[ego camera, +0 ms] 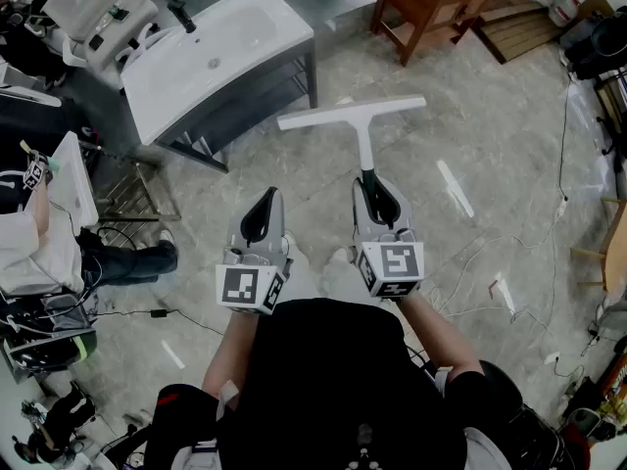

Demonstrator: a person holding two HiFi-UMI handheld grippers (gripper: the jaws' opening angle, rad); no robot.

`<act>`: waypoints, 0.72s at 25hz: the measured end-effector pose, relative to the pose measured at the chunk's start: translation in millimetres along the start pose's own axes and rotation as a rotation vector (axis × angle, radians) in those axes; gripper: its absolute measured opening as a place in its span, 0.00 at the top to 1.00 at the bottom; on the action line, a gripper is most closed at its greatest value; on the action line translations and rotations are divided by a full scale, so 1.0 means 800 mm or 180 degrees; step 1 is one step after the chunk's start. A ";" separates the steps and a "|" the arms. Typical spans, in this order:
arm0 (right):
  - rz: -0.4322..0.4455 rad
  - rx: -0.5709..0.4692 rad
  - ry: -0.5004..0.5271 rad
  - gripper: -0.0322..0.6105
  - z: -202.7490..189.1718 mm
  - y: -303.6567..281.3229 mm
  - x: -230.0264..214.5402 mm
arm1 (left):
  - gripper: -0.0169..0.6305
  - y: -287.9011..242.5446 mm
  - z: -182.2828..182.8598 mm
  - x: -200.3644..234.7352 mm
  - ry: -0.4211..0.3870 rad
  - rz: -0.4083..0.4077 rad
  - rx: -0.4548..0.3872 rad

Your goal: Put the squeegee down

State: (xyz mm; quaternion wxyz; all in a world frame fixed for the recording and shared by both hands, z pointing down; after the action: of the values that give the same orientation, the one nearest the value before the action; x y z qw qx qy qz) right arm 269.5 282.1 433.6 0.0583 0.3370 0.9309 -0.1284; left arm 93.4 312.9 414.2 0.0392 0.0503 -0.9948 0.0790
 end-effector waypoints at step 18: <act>-0.0277 0.0110 -0.0116 0.80 -0.016 0.027 0.138 | 0.97 0.109 0.004 0.088 0.0064 -0.0292 -0.0031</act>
State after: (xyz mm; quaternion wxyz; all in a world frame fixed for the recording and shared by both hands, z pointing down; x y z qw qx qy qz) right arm 198.2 369.3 420.3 0.0638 0.2948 0.9411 -0.1529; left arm 14.4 391.6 403.3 0.0531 0.0948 -0.9914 0.0728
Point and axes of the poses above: the fingertips, and each gripper's own axes: y backward along the fingers, x to its left, z out of its top, the point moved 3 cm from there along y, backward along the fingers, and after that the axes turned 15 degrees about z, right-handed, at the moved point
